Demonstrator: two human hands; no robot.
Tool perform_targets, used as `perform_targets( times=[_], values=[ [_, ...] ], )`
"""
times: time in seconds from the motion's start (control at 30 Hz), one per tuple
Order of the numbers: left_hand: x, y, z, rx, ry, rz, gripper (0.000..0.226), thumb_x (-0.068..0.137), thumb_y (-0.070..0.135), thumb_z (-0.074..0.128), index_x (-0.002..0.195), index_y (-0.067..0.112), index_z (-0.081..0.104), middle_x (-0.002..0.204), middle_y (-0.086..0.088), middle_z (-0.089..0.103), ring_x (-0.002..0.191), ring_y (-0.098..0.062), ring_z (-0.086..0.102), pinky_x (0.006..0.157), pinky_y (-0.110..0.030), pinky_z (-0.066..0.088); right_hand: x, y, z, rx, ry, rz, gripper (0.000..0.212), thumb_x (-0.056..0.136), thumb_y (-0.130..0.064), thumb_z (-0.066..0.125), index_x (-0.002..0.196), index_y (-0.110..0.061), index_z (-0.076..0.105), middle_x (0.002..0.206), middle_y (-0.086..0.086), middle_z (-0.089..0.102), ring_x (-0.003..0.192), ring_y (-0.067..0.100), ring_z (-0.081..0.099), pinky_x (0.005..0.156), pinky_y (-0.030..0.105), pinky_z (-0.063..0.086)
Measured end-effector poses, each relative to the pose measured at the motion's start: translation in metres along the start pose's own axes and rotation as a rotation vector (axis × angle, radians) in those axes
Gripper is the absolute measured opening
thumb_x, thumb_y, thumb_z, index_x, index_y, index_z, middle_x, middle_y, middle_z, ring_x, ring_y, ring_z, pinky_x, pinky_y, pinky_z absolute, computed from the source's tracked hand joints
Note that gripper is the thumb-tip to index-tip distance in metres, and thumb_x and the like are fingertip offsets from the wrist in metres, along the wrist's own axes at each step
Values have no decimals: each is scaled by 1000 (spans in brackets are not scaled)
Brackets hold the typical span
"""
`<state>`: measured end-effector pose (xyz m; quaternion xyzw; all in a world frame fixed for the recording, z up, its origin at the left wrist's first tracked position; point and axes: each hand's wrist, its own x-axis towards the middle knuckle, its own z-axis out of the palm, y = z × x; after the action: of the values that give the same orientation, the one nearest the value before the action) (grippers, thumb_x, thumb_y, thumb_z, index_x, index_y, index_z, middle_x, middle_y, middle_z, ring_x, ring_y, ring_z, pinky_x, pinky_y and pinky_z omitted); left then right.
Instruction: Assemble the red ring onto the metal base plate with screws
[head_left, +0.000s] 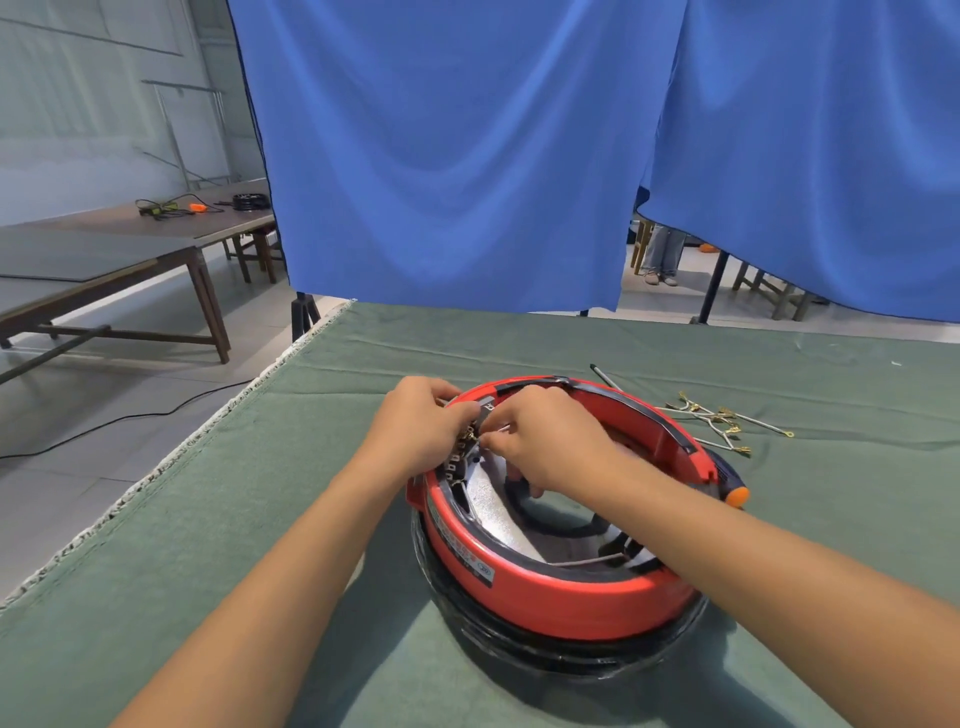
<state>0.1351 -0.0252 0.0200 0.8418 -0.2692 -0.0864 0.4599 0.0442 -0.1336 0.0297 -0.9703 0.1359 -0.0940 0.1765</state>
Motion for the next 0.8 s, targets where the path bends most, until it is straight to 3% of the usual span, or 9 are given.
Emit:
perform_targets(
  times=[0.2,0.33,0.43,0.5,0.63,0.8],
  values=[
    [-1,-3,2,-116,47,17,12,84,19,70,73,22,71,78,-8,73,70,-17,62,74,-34,51,8,1,12,192,2,106,21,88,-24,58,71,-20,68,44,-5,59,32,9,55,46,22,44],
    [0,-6,2,-131,56,19,9,84,19,70,78,15,75,75,-13,72,67,-19,61,72,-36,52,13,4,13,335,-31,177,12,84,-24,66,74,-20,72,41,-5,56,31,8,53,37,18,40],
    [0,-6,2,-139,57,30,13,85,19,70,72,21,72,81,-17,73,70,-19,61,75,-40,54,17,7,10,450,-75,228,7,81,-18,69,75,-16,73,38,-5,54,28,8,47,34,14,36],
    [-1,-5,2,-135,62,31,19,86,21,68,68,21,70,73,-13,72,64,-16,58,69,-37,52,18,8,9,495,-95,253,7,80,-16,70,76,-12,73,37,-4,53,27,9,44,34,13,34],
    [2,-5,2,-145,57,-2,37,93,24,60,56,19,64,41,6,50,41,-11,41,51,-28,37,18,9,6,505,-120,242,11,79,-16,71,69,-16,72,38,-5,52,32,11,44,36,14,34],
    [4,-7,2,-112,62,14,22,93,25,59,76,18,72,47,14,59,42,2,48,51,-23,41,16,14,2,546,-160,229,7,81,-14,72,75,-16,74,35,-7,50,27,5,40,34,11,31]
  ],
)
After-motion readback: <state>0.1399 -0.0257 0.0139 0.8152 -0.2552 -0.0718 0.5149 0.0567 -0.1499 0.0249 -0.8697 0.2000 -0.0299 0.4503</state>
